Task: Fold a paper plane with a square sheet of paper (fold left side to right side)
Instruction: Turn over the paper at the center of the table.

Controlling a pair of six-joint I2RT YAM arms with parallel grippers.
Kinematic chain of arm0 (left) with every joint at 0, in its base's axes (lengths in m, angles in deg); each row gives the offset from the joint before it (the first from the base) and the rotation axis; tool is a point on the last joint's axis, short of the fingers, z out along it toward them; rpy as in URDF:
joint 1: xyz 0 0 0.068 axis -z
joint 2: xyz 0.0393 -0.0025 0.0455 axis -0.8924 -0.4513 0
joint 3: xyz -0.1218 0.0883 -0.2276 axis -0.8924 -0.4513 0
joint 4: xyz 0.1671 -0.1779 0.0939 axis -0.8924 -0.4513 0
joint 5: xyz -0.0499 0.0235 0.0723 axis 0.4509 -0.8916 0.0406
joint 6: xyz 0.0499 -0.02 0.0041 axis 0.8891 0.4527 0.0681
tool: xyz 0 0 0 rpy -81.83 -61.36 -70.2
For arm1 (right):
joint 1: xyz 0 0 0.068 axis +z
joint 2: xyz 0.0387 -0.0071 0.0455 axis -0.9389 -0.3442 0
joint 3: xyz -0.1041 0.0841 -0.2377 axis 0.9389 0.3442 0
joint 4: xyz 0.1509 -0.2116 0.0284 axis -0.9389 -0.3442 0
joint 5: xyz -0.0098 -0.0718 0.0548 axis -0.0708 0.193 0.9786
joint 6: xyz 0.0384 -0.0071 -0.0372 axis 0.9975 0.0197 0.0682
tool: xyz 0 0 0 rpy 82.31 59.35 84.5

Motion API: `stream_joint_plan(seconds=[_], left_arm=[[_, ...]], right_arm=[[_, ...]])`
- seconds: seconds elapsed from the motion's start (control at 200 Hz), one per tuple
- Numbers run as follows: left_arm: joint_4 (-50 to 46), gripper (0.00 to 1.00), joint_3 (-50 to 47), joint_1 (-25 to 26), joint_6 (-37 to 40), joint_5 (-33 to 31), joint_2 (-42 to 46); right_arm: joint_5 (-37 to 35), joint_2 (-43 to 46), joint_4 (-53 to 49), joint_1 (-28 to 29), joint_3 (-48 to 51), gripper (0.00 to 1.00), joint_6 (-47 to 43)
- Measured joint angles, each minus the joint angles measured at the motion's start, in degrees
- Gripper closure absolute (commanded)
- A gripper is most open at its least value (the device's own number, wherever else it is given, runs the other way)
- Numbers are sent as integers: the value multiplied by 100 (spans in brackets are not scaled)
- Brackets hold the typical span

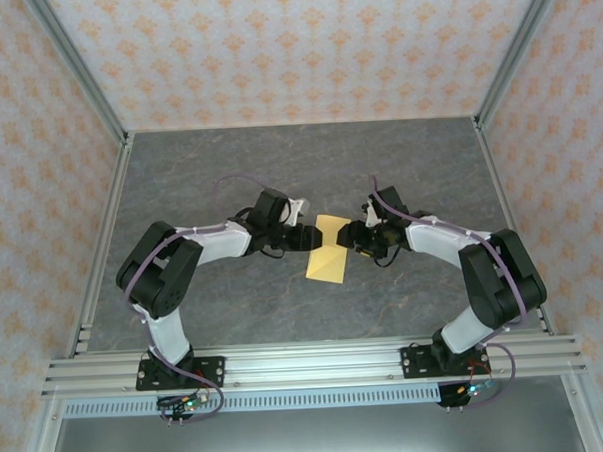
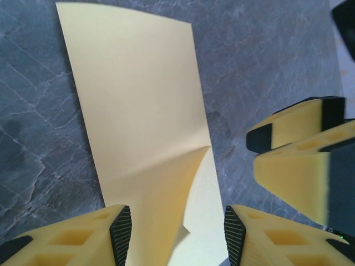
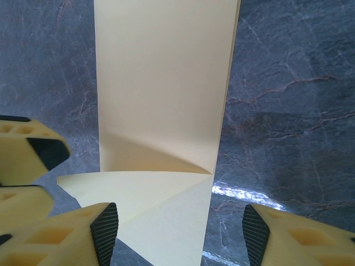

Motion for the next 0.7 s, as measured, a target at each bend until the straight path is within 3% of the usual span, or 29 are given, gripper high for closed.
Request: stream_joint_plan(seconds=[0.22, 0.696], left_arm=[[-72, 54, 61, 144, 122, -7, -114], [-304, 87, 81, 146, 420, -96, -181]], right_arm=[[-20, 0, -20, 0, 0, 36, -20], [-39, 17, -59, 0, -2, 34, -42]])
